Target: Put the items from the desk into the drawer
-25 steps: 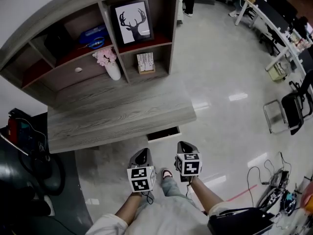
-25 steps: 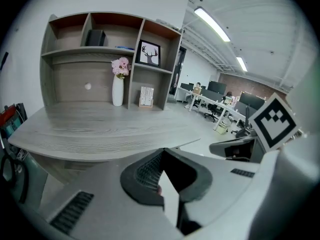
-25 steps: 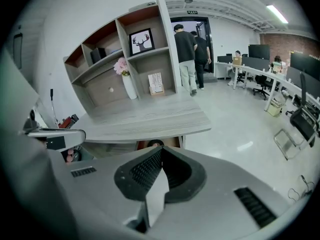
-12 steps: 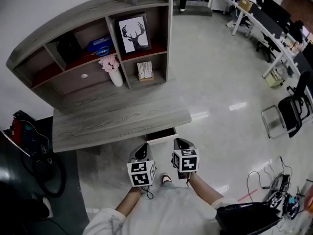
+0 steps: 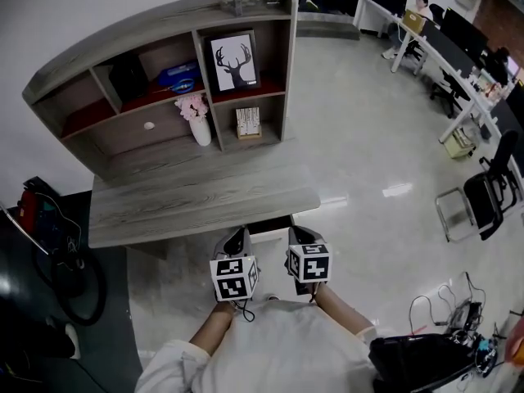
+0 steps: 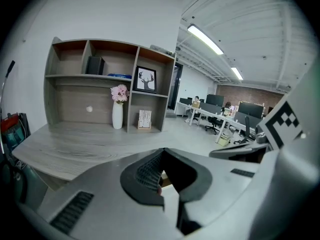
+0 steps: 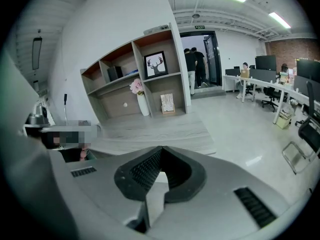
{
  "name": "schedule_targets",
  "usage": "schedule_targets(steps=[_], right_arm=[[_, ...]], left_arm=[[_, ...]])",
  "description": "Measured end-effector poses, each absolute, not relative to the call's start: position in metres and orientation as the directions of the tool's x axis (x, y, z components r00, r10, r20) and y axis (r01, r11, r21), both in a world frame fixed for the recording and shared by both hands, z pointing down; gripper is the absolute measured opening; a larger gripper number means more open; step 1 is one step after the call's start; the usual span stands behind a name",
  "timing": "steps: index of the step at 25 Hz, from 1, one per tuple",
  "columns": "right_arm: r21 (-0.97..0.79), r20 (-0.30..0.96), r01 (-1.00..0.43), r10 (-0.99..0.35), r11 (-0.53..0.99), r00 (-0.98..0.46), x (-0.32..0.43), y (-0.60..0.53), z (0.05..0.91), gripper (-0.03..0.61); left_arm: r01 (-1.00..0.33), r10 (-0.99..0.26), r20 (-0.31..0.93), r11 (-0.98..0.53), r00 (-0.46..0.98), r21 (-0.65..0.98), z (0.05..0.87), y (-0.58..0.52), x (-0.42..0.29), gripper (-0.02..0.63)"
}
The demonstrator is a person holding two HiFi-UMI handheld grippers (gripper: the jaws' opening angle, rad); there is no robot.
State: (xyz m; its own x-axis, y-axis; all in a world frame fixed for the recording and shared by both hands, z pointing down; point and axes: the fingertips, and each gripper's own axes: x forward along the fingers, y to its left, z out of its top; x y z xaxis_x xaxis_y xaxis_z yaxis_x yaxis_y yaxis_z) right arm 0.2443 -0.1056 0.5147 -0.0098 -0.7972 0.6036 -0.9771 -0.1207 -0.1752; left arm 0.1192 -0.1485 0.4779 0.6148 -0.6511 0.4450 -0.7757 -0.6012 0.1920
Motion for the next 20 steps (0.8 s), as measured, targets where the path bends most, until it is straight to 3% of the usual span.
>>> schedule_targets(steps=[20], right_arm=[[-0.177,0.596,-0.979,-0.802,-0.103,-0.023,0.234,-0.113,0.510,-0.002]], left_arm=[[-0.777,-0.652,0.443,-0.599,0.615,0.197,0.476,-0.161,0.110,0.008]])
